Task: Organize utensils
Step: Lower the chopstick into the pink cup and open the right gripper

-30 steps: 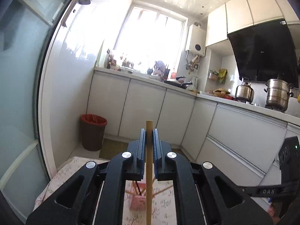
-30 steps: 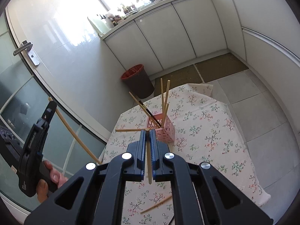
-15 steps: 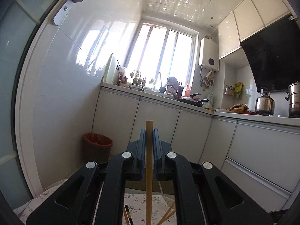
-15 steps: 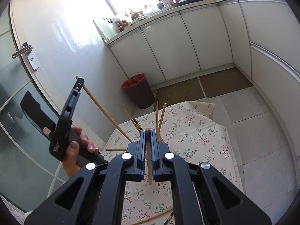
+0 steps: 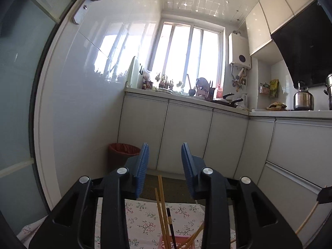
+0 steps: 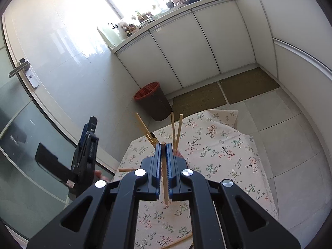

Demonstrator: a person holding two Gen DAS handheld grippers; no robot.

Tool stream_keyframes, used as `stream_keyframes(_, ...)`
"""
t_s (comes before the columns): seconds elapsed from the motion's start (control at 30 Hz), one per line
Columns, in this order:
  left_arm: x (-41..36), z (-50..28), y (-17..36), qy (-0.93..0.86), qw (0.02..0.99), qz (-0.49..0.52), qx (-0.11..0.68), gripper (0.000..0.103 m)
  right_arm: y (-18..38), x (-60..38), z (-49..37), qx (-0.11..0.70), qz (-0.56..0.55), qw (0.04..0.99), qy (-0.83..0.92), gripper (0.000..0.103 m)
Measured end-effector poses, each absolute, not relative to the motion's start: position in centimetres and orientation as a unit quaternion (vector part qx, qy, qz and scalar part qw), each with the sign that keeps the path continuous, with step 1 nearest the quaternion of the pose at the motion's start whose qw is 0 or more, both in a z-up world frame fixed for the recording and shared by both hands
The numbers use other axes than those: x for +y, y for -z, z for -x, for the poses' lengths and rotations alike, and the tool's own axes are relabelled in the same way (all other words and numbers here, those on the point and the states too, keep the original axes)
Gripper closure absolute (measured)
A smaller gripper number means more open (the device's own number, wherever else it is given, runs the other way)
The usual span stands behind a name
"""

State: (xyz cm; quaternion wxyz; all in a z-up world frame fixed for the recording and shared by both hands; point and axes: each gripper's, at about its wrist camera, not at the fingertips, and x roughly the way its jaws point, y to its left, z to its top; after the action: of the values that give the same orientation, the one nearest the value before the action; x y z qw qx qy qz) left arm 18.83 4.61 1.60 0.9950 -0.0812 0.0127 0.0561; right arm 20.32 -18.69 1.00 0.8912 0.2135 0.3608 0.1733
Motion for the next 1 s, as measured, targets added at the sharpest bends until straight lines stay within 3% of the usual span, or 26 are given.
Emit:
stream_keyframes(0.07,5.7,-17.3,-3.6,-0.062,0.994,0.086,0.001,0.061,-2.1,-18.2,-20.5,0.35,-0.217,0.894,-0.175,0.098)
stream_keyframes(0.2,8.4,-14.8,-6.1,-0.078,0.991,0.107,-0.004,0.06,-4.4,-16.8,-21.7,0.322,-0.218,0.906,-0.169,0.098)
stream_keyframes(0.33,10.3,-13.0,-6.9,-0.089,0.989,0.119,-0.004,0.053,-5.4,-15.0,-23.9,0.3,-0.193,0.922,-0.148,0.098)
stream_keyframes(0.67,12.4,-13.6,-6.2,-0.102,0.985,0.139,0.013,0.052,-0.3,-9.6,-29.0,0.3,-0.107,0.94,-0.126,0.098)
stream_keyframes(0.87,12.3,-14.5,-5.4,-0.101,0.985,0.137,0.041,0.039,2.7,-7.2,-29.7,0.321,-0.085,0.933,-0.139,0.092)
stream_keyframes(1.0,11.2,-16.1,-4.8,-0.102,0.983,0.111,0.102,0.038,1.1,-7.5,-28.0,0.299,-0.075,0.944,-0.121,0.074)
